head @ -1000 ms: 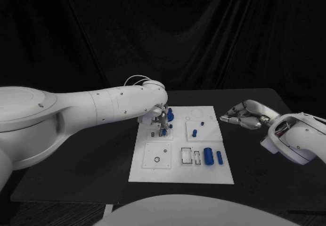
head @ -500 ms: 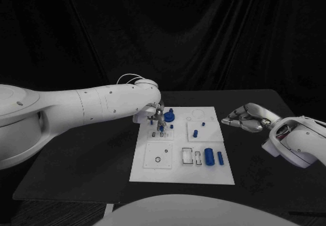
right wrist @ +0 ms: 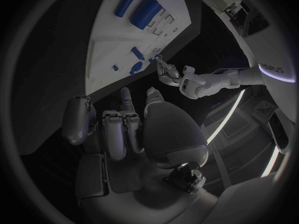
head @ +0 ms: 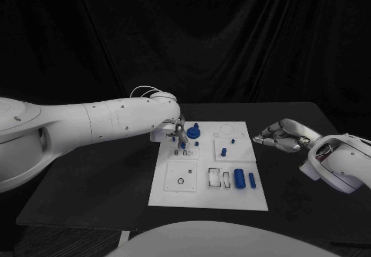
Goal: Assemble the parts on the task board
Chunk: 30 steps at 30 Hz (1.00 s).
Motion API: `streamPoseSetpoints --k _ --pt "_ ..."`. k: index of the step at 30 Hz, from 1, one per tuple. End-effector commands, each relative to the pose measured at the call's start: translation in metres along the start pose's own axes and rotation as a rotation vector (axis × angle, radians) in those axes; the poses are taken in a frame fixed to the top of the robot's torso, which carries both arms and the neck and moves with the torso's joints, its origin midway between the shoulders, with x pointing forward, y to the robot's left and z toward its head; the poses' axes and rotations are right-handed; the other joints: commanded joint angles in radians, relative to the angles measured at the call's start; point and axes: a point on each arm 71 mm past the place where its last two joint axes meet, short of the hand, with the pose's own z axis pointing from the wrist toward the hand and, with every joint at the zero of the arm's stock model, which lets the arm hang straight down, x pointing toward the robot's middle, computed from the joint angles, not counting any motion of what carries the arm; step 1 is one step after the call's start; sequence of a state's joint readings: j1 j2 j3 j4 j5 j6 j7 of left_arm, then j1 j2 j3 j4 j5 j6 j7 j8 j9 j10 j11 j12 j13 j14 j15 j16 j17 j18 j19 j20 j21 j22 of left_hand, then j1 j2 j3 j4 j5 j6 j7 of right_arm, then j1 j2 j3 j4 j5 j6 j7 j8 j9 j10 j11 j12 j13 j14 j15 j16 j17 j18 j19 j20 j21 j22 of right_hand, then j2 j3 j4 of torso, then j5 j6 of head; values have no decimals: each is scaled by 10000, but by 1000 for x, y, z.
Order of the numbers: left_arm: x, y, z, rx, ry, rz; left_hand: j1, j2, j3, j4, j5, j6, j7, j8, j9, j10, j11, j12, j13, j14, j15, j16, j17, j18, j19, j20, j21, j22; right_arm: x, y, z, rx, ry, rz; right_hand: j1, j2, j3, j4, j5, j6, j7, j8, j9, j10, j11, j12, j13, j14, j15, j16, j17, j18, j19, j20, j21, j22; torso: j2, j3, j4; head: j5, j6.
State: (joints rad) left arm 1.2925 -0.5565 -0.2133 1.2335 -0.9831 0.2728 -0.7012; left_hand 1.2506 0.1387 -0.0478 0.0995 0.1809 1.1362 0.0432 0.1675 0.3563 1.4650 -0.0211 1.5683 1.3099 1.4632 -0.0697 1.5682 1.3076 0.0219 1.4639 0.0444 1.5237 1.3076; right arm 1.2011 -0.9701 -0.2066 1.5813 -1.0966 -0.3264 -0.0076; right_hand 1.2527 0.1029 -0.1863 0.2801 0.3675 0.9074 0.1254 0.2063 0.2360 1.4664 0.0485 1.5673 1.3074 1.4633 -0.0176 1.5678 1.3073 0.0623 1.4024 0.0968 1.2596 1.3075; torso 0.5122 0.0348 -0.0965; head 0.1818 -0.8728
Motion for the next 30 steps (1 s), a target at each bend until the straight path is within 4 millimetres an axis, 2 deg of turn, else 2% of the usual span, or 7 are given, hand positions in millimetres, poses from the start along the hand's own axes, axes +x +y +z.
streamPoseSetpoints --k 1,30 --pt "1 1 0 -81 -156 -178 -120 -1 8 24 34 17 46 -66 -6 1058 -33 25 2609 1076 -59 26 2632 -14 551 -71 -12 1914 2 -1 0 160 102 9 98 32 -66 -15 31 -70 18 27 -12 1044 33 35 2634 1075 52 30 2635 143 -81 5 -64 1614 9 -8 -2 23 2" --pt "12 1 3 -90 173 -30 -177 -31 30 77 67 35 48 -95 -3 1058 -33 25 2609 1076 -61 26 2632 3 511 -71 -55 1855 4 0 1 139 166 11 130 34 -84 -1 38 -89 22 21 -18 1044 36 35 2634 1075 54 30 2635 147 -94 6 -93 1605 -4 -10 -3 90 2"
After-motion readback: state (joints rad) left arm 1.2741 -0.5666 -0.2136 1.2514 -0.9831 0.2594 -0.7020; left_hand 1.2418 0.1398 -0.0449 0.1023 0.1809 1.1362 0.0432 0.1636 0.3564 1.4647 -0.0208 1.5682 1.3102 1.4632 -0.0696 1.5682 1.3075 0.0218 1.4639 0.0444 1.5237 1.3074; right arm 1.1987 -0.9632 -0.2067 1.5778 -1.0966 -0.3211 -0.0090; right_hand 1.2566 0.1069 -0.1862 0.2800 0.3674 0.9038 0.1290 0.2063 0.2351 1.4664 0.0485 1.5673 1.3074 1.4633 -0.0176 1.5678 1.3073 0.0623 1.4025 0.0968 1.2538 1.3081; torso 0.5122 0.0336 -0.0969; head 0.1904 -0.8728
